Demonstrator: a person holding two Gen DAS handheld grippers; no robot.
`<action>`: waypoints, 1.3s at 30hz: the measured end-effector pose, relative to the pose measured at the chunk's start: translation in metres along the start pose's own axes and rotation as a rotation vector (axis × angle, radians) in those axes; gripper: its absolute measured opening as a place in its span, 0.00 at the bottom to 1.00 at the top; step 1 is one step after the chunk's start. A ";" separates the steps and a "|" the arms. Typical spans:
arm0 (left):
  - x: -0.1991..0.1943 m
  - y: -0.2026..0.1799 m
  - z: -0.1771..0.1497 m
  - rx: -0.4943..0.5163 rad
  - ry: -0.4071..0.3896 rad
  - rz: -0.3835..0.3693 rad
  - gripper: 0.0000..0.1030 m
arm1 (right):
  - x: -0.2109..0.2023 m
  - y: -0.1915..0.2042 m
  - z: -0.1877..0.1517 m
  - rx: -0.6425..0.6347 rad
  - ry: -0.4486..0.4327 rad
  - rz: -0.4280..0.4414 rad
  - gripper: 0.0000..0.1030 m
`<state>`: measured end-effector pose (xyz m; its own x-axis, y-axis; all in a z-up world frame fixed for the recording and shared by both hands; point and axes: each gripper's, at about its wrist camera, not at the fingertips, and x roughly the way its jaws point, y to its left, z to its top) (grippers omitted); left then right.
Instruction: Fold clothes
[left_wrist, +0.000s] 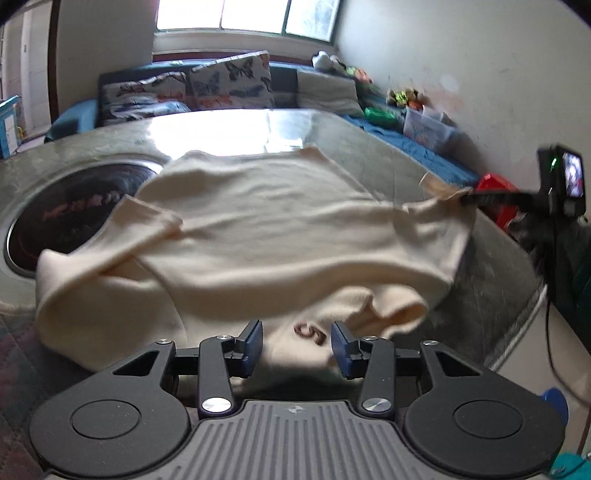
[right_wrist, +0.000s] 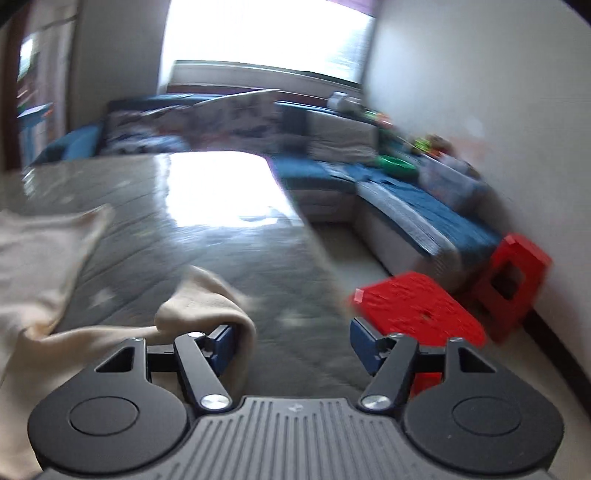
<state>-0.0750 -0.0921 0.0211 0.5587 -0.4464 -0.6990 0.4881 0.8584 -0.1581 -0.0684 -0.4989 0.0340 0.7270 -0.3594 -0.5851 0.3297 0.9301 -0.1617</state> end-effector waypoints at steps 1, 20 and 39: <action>0.000 0.000 -0.002 0.004 0.001 -0.003 0.44 | -0.001 -0.010 -0.001 0.028 0.004 -0.020 0.66; -0.007 -0.010 0.001 0.065 -0.056 -0.025 0.44 | -0.066 0.047 -0.006 -0.163 -0.026 0.344 0.71; -0.017 -0.030 -0.010 0.246 -0.144 -0.104 0.03 | -0.123 0.127 -0.014 -0.394 0.003 0.715 0.48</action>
